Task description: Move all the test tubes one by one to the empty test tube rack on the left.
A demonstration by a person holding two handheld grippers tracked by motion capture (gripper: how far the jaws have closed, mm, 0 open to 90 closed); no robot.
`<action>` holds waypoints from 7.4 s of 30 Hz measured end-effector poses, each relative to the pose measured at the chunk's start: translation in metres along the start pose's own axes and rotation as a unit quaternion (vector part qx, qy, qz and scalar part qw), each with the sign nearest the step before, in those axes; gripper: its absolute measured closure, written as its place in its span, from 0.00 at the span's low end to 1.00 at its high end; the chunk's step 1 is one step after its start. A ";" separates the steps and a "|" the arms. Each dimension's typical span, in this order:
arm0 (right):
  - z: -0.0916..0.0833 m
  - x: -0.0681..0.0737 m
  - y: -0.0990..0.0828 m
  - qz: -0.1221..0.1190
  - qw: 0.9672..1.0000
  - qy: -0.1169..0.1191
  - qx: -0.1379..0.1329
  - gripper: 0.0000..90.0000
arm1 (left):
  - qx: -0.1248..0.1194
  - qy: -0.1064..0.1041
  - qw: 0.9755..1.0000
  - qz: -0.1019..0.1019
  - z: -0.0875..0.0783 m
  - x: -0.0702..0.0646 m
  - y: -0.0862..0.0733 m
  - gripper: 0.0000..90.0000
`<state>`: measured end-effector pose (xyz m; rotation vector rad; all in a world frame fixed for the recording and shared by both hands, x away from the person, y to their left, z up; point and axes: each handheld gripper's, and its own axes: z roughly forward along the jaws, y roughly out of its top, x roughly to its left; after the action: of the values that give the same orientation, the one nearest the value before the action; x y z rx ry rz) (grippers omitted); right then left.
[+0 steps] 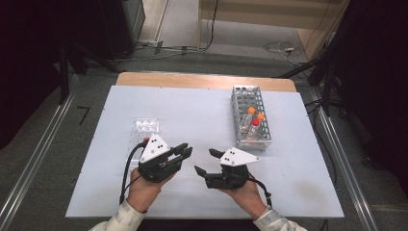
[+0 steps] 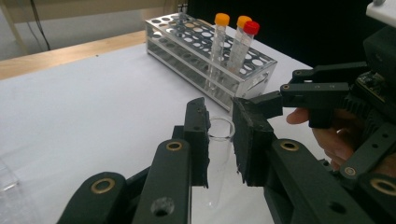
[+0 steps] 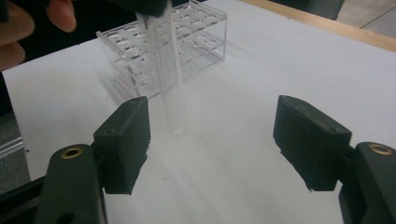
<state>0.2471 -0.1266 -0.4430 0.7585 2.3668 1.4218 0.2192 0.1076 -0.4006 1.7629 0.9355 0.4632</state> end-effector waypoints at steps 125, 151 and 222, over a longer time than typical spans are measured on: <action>-0.057 -0.077 -0.022 0.081 0.987 -0.136 -0.013 0.35 | -0.031 0.131 0.988 -0.076 -0.048 0.065 -0.018 0.22; -0.032 -0.123 -0.025 0.106 0.967 -0.232 -0.005 0.61 | -0.027 0.126 0.989 -0.069 -0.045 0.061 -0.017 0.21; -0.030 -0.042 0.012 0.025 0.993 -0.109 -0.035 0.80 | -0.021 0.087 0.995 -0.041 -0.036 0.034 -0.011 0.16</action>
<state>0.2705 -0.1681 -0.4191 0.9101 2.1371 1.3578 0.2109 0.1579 -0.4010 1.6590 1.1091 0.5855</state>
